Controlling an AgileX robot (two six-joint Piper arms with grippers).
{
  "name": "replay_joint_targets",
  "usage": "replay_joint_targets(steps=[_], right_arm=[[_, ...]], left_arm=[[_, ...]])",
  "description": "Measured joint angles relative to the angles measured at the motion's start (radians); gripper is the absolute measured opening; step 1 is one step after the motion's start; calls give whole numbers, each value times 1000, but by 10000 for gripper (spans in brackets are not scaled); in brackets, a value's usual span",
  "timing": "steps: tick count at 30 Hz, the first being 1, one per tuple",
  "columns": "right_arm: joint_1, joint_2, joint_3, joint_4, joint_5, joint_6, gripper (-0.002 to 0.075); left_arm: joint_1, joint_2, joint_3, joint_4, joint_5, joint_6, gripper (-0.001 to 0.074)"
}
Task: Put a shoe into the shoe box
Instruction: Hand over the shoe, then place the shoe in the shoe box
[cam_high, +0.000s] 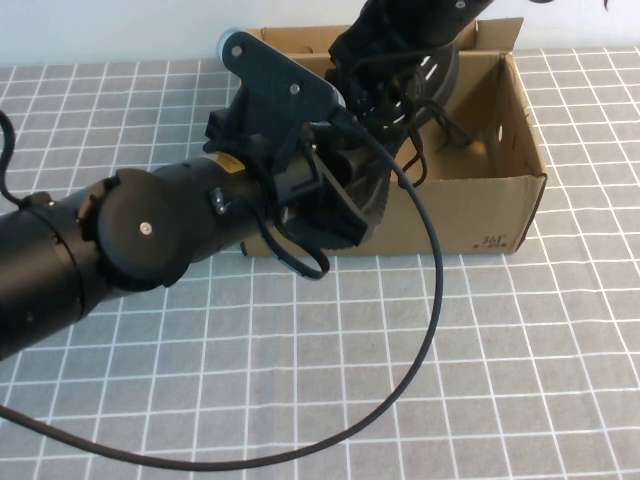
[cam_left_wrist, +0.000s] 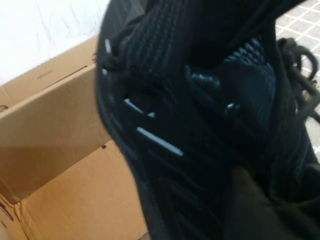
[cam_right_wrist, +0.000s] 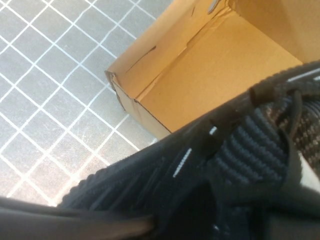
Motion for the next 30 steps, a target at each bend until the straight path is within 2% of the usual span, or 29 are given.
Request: replay_joint_targets(steps=[4, 13, 16, 21, 24, 30], right_arm=[[0, 0, 0, -2, 9, 0, -6], [0, 0, 0, -1, 11, -13, 11], [0, 0, -1, 11, 3, -14, 63], [0, -13, -8, 22, -20, -18, 200], [0, -23, -17, 22, -22, -18, 230], [0, -39, -27, 20, -24, -18, 240]], left_arm=[[0, 0, 0, -5, 0, 0, 87], [6, 0, 0, -5, 0, 0, 84], [26, 1, 0, -5, 29, 0, 84], [80, 11, 0, -5, 93, 7, 71], [104, 15, 2, 1, 119, 37, 69], [113, 15, 0, 5, 123, 145, 69]])
